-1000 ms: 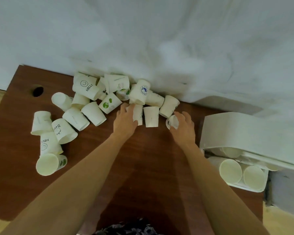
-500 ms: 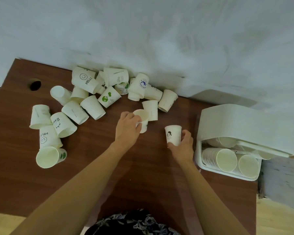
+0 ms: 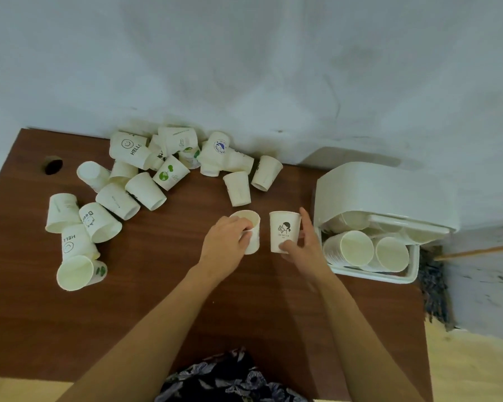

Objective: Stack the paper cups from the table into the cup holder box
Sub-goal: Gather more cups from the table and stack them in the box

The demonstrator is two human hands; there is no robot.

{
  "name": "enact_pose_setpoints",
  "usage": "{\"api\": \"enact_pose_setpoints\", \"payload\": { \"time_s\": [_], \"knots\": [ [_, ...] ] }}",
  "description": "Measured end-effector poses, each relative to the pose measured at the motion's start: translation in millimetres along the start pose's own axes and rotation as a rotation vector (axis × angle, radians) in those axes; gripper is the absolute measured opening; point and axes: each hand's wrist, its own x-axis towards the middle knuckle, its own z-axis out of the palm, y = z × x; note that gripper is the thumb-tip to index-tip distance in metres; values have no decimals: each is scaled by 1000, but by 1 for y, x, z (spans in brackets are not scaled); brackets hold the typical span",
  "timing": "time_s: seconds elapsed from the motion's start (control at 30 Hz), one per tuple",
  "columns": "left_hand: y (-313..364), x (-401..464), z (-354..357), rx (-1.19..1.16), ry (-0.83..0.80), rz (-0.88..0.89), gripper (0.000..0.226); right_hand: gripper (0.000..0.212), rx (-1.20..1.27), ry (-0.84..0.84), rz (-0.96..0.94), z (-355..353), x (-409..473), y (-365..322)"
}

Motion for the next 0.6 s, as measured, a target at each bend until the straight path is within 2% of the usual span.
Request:
{"api": "enact_pose_setpoints", "payload": {
  "time_s": [0.17,0.4,0.53,0.6],
  "knots": [
    [54,-7,-1,-26,6,118,20,78,30,66,-251,-32,-40,-4],
    [142,-24,1,-62,146,274,16,47,97,409,-311,-101,-87,4],
    [180,-31,16,-67,193,305,16,31,-176,595,-435,-145,-106,19],
    [193,-36,24,-68,217,315,17,26,-243,627,-470,-165,-111,30]
  ]
}}
